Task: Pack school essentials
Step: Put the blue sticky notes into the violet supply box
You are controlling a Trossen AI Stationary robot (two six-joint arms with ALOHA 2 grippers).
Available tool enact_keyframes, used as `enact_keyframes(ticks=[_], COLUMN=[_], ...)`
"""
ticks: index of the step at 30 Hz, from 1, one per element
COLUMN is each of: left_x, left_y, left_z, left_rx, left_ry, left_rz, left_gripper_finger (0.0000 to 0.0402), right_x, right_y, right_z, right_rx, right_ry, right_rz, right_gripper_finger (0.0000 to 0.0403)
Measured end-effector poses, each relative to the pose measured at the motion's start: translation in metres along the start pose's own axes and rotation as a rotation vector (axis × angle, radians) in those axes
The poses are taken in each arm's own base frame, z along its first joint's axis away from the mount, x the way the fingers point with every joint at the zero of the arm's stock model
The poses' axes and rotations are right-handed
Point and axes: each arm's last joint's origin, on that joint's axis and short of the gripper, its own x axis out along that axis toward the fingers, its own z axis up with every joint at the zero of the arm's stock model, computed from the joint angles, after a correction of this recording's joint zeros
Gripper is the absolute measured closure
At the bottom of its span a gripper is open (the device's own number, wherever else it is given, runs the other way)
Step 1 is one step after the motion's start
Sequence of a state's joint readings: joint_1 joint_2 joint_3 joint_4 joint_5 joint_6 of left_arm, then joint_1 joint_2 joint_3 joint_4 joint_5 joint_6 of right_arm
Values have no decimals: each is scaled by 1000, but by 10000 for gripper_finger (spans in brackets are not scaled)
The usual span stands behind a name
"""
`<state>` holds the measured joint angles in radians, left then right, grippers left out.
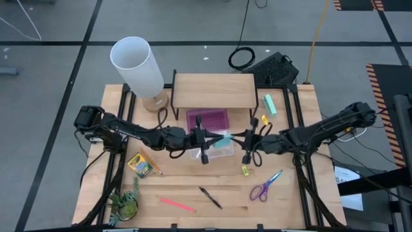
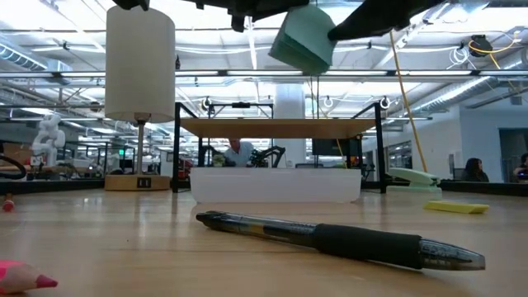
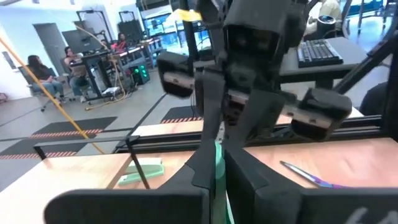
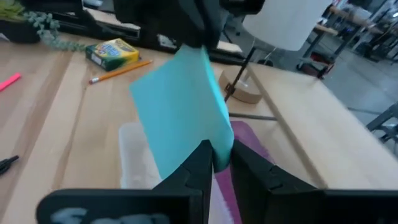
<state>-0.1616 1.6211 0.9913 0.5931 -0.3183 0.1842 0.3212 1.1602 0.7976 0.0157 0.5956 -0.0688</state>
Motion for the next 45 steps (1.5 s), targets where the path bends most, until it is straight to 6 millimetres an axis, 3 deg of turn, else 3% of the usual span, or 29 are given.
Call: enact_keyframes(ticks=[10, 19, 30, 38, 45], left_x=[-1, -5, -24, -29, -32], left_y=[-4, -1, 4, -9, -16], left_z=[-4, 3, 23, 24, 29], left_rx=[15, 12, -36, -9, 3], left_ry=[49, 41, 36, 49, 11], left_rz=[-20, -2, 21, -16, -53], left_gripper_finger=[385, 391, 394, 394, 394], right_x=[7, -4, -6, 1, -1], right_y=[5, -3, -5, 2, 2], right_z=[-2, 4, 14, -19, -51], right_rx=[-4, 27, 121, 200, 278], right_ry=[7, -35, -118, -117, -439], right_rz=[-3, -2, 21, 26, 293], right_gripper_finger=[360, 356, 269, 218, 153])
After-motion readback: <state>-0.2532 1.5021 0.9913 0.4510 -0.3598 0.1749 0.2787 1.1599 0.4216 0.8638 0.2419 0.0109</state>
